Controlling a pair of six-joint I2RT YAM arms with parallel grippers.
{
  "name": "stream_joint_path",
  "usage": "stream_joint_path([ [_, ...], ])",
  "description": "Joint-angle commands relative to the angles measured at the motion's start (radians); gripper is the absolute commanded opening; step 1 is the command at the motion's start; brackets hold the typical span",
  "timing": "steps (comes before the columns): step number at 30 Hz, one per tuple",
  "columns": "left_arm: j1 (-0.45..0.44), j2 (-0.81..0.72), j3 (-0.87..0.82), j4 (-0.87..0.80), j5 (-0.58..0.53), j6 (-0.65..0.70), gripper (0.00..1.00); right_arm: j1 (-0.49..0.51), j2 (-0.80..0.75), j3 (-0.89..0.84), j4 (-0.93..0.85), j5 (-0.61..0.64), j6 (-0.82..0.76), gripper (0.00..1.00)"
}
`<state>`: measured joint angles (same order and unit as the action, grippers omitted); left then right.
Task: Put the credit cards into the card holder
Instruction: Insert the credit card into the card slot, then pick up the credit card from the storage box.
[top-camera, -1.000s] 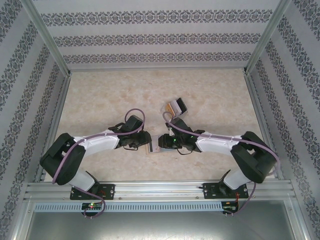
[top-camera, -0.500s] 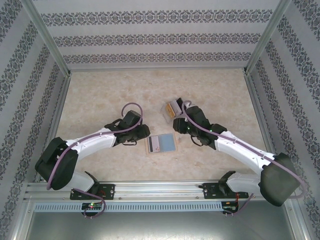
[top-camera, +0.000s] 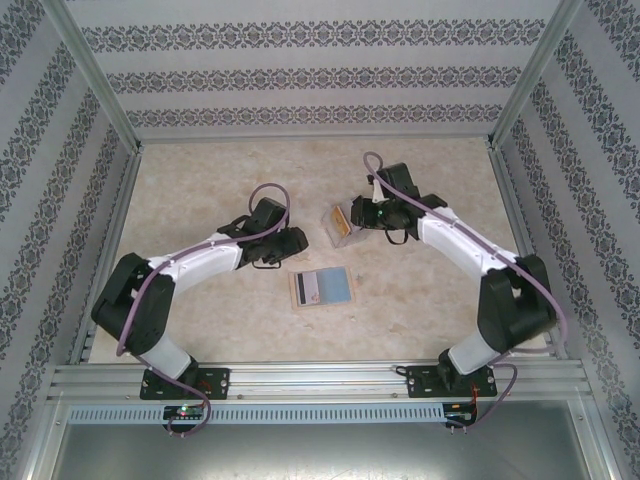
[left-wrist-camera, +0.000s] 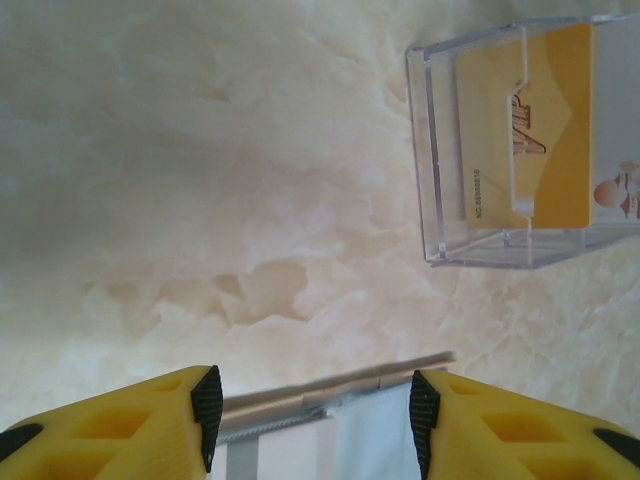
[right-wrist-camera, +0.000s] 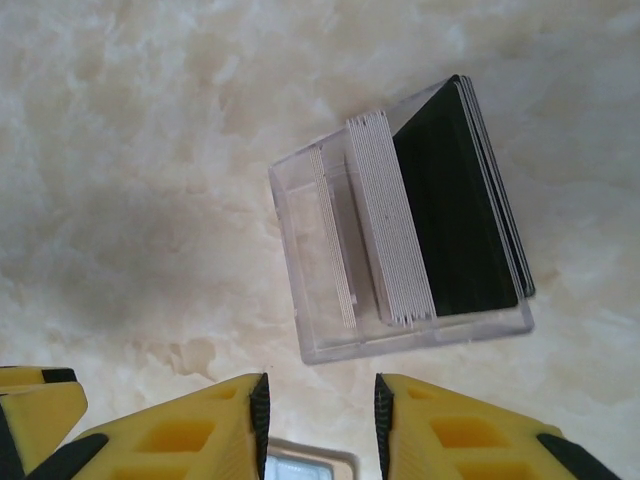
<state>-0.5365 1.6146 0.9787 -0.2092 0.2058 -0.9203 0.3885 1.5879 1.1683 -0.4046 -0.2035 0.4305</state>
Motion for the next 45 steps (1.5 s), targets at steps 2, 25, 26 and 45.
stream_joint_path([
  [2, 0.031, 0.066, 0.067, 0.047, 0.064, -0.014, 0.55, 0.007, 0.103, 0.134, -0.159, 0.056, -0.100, 0.35],
  [25, 0.061, 0.316, 0.272, 0.082, 0.204, -0.069, 0.58, 0.099, 0.462, 0.574, -0.430, 0.343, -0.308, 0.39],
  [26, 0.063, 0.316, 0.269, 0.091, 0.210, -0.072, 0.58, 0.103, 0.472, 0.584, -0.434, 0.354, -0.312, 0.39],
  [45, 0.064, 0.303, 0.249, 0.097, 0.205, -0.086, 0.58, 0.165, 0.572, 0.617, -0.461, 0.591, -0.369, 0.39],
])
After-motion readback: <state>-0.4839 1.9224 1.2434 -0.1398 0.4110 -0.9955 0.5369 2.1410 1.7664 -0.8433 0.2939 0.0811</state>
